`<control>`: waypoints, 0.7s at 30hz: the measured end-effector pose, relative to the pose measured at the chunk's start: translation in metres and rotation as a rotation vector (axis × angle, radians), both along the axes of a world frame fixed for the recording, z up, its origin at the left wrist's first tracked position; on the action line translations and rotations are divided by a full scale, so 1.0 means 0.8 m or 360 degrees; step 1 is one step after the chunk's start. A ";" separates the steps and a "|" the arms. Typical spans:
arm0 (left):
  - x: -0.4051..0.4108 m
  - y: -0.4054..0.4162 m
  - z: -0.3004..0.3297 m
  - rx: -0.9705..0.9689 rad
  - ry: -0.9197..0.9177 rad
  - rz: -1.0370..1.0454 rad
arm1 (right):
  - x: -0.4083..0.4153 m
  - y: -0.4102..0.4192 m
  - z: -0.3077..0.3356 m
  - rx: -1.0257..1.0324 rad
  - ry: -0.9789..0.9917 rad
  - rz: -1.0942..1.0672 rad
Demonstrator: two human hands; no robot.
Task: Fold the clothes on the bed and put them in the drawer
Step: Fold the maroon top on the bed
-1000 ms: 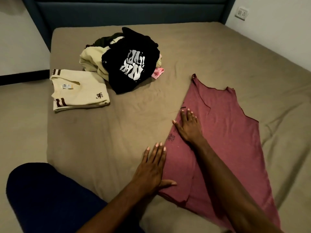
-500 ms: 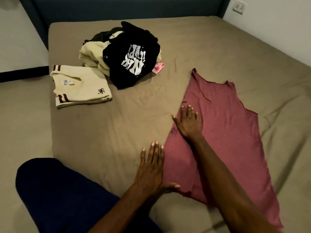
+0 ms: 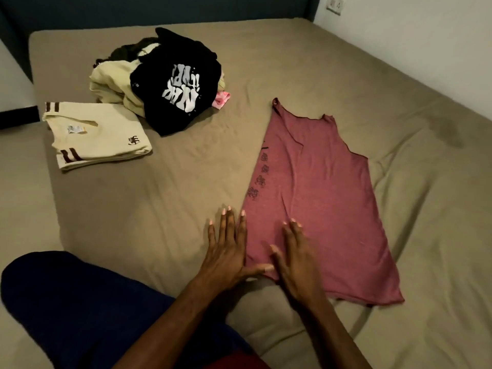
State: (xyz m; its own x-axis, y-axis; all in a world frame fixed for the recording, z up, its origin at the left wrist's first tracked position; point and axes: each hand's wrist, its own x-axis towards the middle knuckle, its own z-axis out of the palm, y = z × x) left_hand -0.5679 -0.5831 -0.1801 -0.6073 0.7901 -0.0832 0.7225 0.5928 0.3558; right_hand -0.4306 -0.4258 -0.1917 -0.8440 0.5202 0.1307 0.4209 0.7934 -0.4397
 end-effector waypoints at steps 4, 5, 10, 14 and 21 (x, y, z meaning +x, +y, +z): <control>0.022 0.035 0.008 0.0635 0.0198 -0.0071 | 0.085 0.075 0.001 0.0172 0.0351 -0.0563; 0.036 0.053 0.003 0.0829 0.0260 -0.0104 | 0.111 0.096 0.002 0.0211 0.0340 -0.0663; 0.109 0.132 0.019 0.1014 -0.0448 -0.0154 | 0.184 0.137 0.016 0.0011 0.0138 -0.1121; 0.176 0.197 0.022 0.0845 -0.1499 0.0048 | 0.203 0.170 0.029 -0.0772 0.0435 -0.1441; 0.205 0.254 0.043 0.0705 -0.2301 0.0565 | 0.198 0.176 0.088 -0.1786 0.0623 -0.0602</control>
State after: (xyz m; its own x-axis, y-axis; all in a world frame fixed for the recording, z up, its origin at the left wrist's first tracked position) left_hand -0.4037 -0.3801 -0.1457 -0.3735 0.7472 -0.5497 -0.5279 0.3161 0.7883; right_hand -0.2721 -0.2852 -0.1210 -0.6218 0.7085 -0.3338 0.2289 -0.2432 -0.9426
